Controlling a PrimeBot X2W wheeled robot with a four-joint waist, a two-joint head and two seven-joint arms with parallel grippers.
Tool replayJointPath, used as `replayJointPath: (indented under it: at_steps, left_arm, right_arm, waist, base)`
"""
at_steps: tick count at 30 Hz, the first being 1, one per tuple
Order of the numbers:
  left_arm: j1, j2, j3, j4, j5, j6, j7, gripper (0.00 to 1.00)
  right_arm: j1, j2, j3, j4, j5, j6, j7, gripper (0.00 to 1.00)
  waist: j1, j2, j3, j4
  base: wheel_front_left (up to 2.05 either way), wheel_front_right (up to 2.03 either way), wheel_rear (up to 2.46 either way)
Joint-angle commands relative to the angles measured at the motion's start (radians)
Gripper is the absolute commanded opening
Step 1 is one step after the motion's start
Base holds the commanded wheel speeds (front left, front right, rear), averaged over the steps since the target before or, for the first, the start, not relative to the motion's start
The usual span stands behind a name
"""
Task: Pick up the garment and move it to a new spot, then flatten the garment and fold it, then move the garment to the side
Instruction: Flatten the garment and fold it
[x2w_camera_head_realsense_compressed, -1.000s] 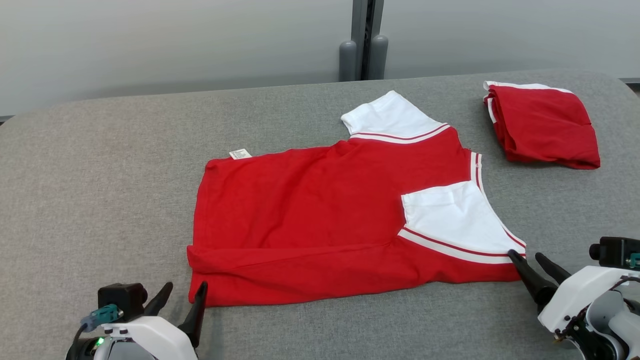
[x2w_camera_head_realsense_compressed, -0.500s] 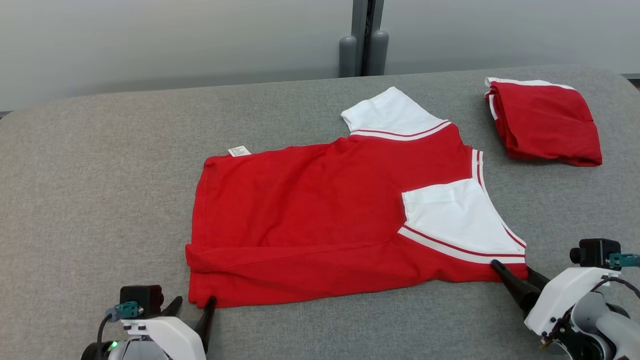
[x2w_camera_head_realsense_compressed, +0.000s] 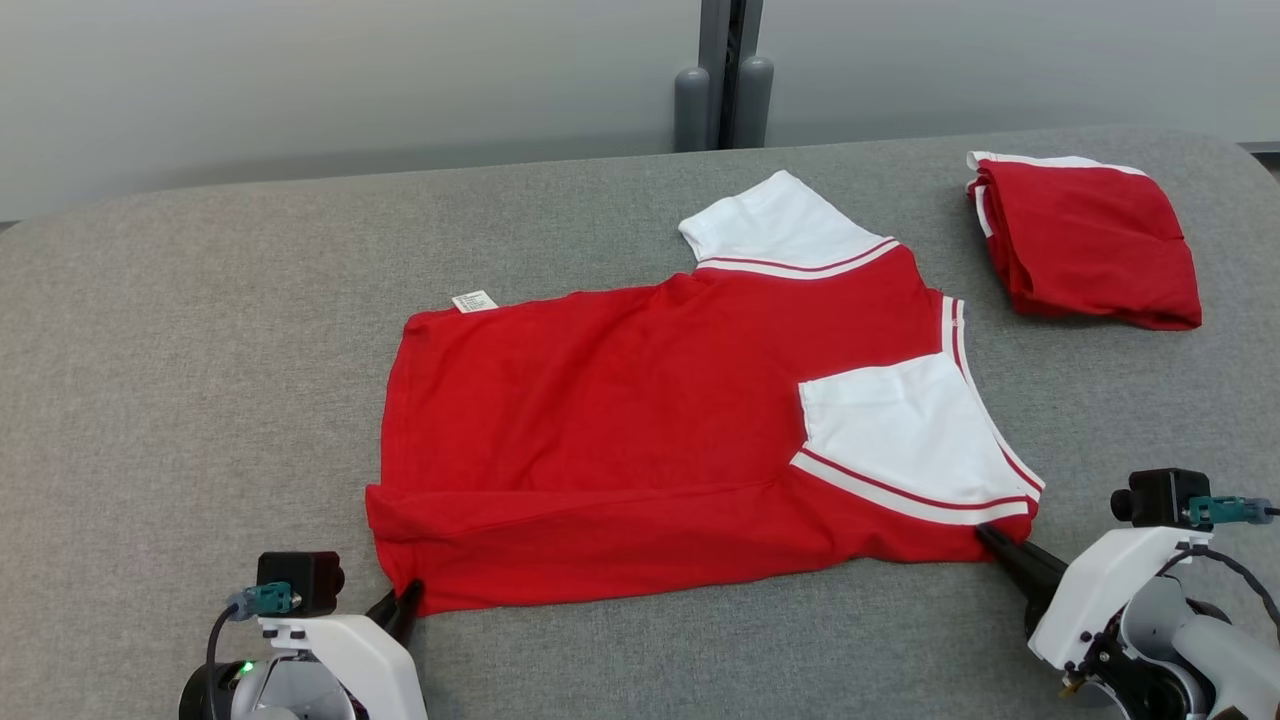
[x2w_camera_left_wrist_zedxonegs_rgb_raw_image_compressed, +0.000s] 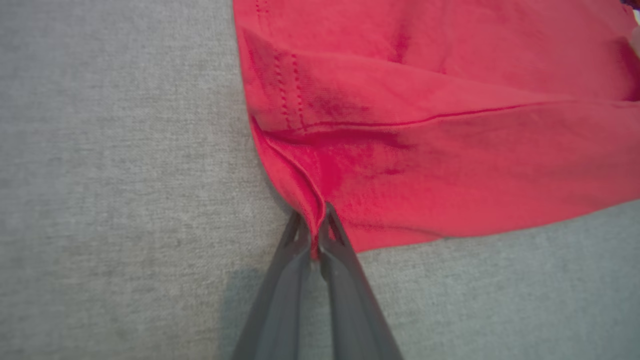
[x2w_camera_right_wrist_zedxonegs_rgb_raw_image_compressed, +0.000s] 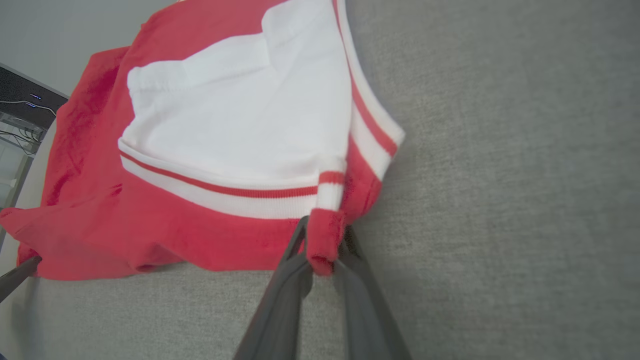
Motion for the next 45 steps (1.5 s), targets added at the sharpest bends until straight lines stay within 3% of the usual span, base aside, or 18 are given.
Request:
replayJointPath:
  at_steps: [1, 13, 19, 36, 45]
  left_arm:
    - [0.0, 0.008, -0.002, 0.013, -0.01, -0.005, 0.008, 0.0]
    - [0.028, 0.056, -0.012, -0.047, -0.011, -0.018, 0.04, 0.0]
    - [0.068, 0.137, -0.027, -0.143, -0.012, -0.003, 0.101, 0.0]
    - [0.219, 0.25, -0.025, -0.412, -0.061, 0.134, 0.2, 0.0]
    - [0.267, 0.297, -0.022, -0.494, -0.085, 0.177, 0.241, 0.0]
  right_arm:
    - [0.016, -0.002, 0.001, -0.007, 0.007, 0.0, -0.005, 0.0]
    - [0.037, -0.049, 0.006, -0.069, 0.016, 0.0, 0.007, 0.0]
    - [0.086, -0.113, 0.009, -0.131, 0.034, 0.0, 0.034, 0.0]
    - [0.307, -0.252, -0.068, -0.328, 0.053, 0.0, 0.036, 0.0]
    - [0.391, -0.252, -0.126, -0.375, 0.022, 0.0, 0.084, 0.0]
  waist:
    - [0.0, 0.0, -0.004, 0.002]
    - [0.0, 0.0, -0.034, 0.017]
    - [0.0, 0.0, -0.059, 0.026]
    - [0.0, 0.0, -0.086, 0.023]
    - [0.0, 0.0, -0.076, 0.013]
  base:
    - [0.0, 0.0, 0.0]
    - [0.0, 0.0, 0.0]
    - [0.0, 0.0, 0.0]
    - [0.0, 0.0, 0.0]
    - [0.0, 0.0, 0.0]
